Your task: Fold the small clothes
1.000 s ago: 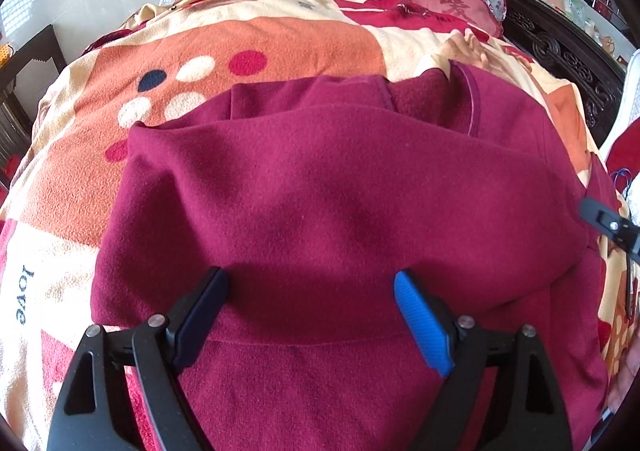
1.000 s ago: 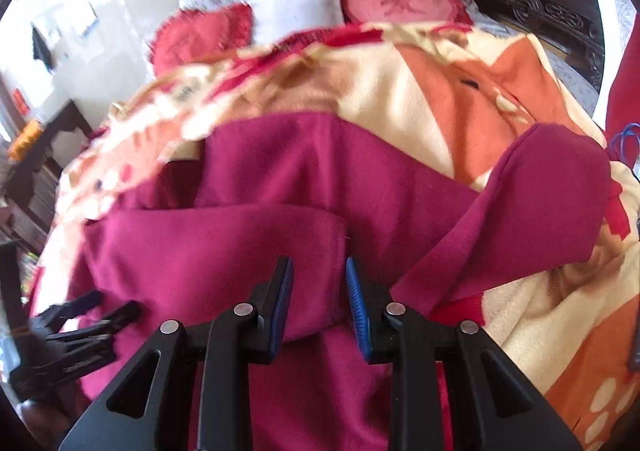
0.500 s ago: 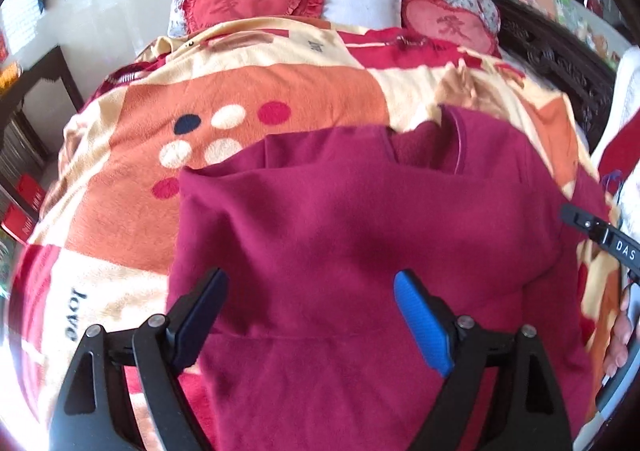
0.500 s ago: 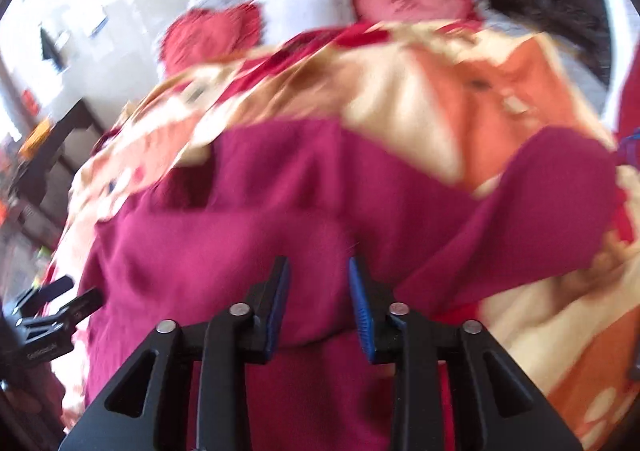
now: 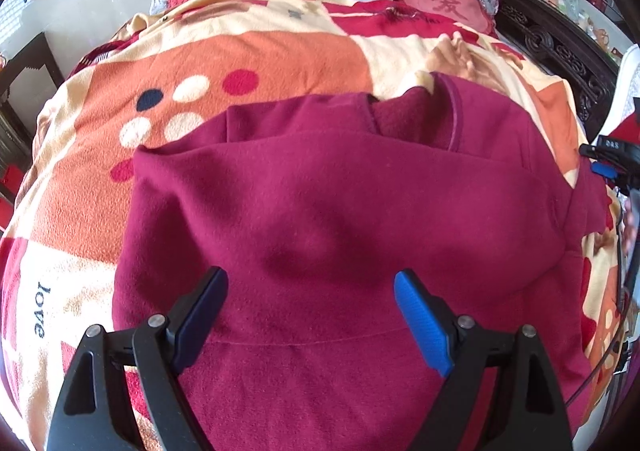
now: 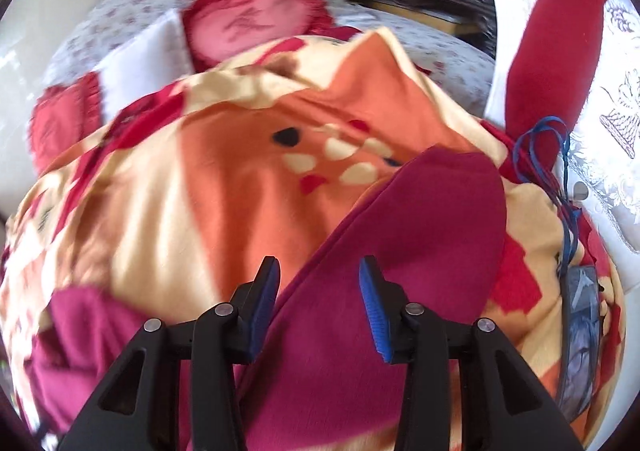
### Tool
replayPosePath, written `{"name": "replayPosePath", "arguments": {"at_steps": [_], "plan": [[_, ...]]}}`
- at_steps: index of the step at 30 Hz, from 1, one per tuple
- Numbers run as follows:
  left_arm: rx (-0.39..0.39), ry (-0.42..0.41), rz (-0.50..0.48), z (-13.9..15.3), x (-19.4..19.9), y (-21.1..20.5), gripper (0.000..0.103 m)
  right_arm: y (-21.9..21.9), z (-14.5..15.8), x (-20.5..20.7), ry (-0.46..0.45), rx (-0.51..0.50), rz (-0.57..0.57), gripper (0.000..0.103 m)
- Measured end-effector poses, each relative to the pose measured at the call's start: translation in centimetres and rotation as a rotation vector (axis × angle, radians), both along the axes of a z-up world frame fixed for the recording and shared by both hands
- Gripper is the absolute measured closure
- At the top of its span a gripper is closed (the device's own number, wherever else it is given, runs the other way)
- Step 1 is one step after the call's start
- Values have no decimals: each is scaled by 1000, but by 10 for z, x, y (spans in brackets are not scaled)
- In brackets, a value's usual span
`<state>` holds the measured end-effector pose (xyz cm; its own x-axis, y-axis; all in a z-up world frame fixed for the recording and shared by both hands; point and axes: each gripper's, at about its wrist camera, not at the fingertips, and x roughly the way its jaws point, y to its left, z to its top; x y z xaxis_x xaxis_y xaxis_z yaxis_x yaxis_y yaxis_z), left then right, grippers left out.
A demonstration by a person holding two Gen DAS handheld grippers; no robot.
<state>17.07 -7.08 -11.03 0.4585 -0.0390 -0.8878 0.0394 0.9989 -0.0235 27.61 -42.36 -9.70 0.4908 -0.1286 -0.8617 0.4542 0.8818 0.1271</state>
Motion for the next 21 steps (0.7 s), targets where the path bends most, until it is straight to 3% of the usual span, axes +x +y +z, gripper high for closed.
{"name": "replayPosePath", "arguments": {"at_steps": [3,4,5,9,12,18,21], "plan": [[-1,12,11,-2,0,6,14,-15,-20,15,64,65,-40,82],[-2,10,16,-2,0,9,14,-22,-24,14,76,94,-57,89],[-2,7,24,-1,0,13,14,-28,-22,8,55,106,-79,103],[-11,4,51,1,3,25,14,-29,-7,-15,-23,113,-48,103],[-34,-11,88,7,4,36,14,-18,23,-34,-119,140,13,103],[-78,-75,142,35,4,57,14,58,100,-72,-361,242,360,103],[-114,-105,166,45,3,66,14,124,105,-91,-361,308,654,103]]}}
